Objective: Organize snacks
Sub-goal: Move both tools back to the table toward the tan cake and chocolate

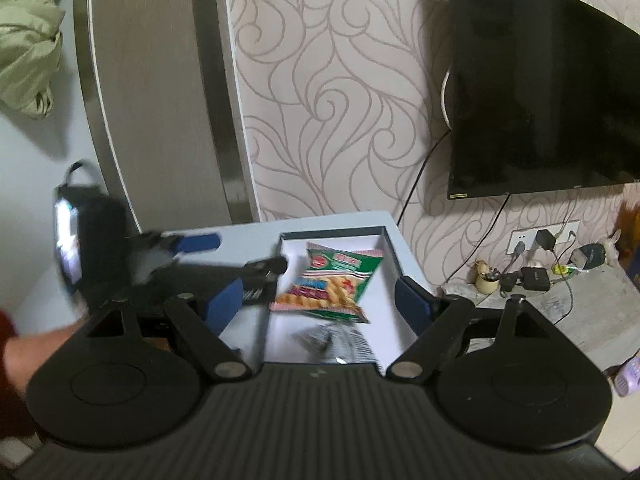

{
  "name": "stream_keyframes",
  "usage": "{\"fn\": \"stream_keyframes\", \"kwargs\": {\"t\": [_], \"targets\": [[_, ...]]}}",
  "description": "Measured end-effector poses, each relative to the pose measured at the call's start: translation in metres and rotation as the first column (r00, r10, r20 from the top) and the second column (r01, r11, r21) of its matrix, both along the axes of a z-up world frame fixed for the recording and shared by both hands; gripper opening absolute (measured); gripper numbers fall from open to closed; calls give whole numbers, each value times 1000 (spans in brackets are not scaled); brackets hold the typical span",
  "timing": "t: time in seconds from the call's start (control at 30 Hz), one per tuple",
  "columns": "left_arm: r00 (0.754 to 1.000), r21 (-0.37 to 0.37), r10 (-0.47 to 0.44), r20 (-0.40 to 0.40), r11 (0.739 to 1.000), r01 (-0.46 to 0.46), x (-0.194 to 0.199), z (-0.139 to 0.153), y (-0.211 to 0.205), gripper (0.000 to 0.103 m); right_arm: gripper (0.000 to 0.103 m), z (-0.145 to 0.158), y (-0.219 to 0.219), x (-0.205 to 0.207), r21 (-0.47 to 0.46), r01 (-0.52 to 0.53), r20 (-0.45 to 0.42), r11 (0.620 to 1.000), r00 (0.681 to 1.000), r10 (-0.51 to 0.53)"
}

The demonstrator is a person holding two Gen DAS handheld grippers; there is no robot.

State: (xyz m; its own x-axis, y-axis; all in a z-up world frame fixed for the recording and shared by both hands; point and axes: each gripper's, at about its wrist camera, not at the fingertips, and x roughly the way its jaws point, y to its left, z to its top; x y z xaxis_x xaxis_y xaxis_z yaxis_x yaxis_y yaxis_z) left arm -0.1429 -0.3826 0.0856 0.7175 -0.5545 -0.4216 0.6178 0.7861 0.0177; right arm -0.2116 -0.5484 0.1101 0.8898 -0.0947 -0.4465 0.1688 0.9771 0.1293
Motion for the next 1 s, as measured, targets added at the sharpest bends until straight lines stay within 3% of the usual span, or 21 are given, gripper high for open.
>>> {"fn": "stream_keyframes", "kwargs": {"t": [0.23,0.57,0.67,0.73,1.0], "targets": [[1000,9,22,10,1000,-22,-37,-6,80,87,86,-4,45,17,34,-57,-39,998,998,58],[994,112,110,9,988,-110,-25,-38,159,87,86,-15,104,18,41,-119,-98,992,988,122],[991,105,126,-43,987,-121,-19,-50,171,85,86,-16,115,13,31,-127,-102,991,986,130],[986,83,137,-95,988,-129,-10,-57,174,76,86,-16,120,9,24,-124,-108,992,986,126],[958,15,185,-217,982,-187,12,-73,187,75,83,-15,139,-1,-30,-130,-134,991,983,125]]}}
